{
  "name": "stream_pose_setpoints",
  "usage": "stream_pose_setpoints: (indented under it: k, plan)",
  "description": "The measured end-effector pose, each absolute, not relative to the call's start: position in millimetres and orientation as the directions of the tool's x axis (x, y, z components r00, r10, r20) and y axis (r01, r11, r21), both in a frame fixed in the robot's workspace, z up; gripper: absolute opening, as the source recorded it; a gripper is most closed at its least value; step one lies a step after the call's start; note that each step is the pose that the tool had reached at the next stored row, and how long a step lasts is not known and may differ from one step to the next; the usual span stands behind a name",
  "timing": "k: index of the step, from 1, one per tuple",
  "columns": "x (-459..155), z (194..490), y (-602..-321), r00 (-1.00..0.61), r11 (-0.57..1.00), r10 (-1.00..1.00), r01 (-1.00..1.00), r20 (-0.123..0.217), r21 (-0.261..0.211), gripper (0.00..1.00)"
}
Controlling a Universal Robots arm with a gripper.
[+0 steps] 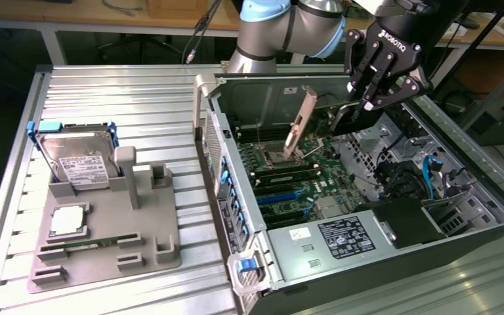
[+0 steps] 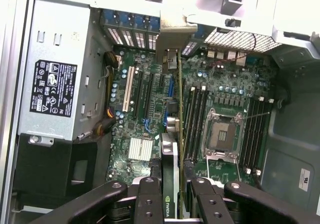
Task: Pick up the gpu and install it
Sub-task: 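Insert the gpu into the slot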
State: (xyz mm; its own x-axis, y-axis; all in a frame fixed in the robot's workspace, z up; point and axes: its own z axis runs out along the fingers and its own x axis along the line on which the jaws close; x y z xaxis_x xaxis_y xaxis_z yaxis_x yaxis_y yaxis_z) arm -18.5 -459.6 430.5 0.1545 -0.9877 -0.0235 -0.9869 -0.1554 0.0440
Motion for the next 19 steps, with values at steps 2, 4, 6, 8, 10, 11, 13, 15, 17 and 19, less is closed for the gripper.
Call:
stream_pose_setpoints:
  k: [2,4,6,8,10,11,13,15,17,19]
  plan:
    - [-18.5,430.5,-459.6,0.151,-0.152,-0.988,-0.987,-0.024,0.044,0.27]
    - [-18.5,430.5,-459.6,0.148,-0.149,-0.989,-0.988,-0.023,0.044,0.27]
    - [-18.5,430.5,-459.6,0.146,-0.147,-0.989,-0.988,-0.023,0.044,0.27]
    - [-18.5,430.5,-459.6,0.144,-0.145,-0.989,-0.988,-0.024,0.044,0.27]
    - [-18.5,430.5,-459.6,0.142,-0.143,-0.99,-0.989,-0.023,0.044,0.27]
    - [-18.5,430.5,-459.6,0.141,-0.142,-0.99,-0.989,-0.024,0.044,0.27]
    - [-18.5,430.5,-459.6,0.14,-0.141,-0.99,-0.989,-0.023,0.044,0.27]
    - [-18.5,430.5,-459.6,0.138,-0.139,-0.99,-0.989,-0.023,0.044,0.27]
    - [-18.5,430.5,-459.6,0.137,-0.138,-0.99,-0.989,-0.023,0.044,0.27]
    - [-18.5,430.5,-459.6,0.136,-0.137,-0.99,-0.99,-0.023,0.044,0.27]
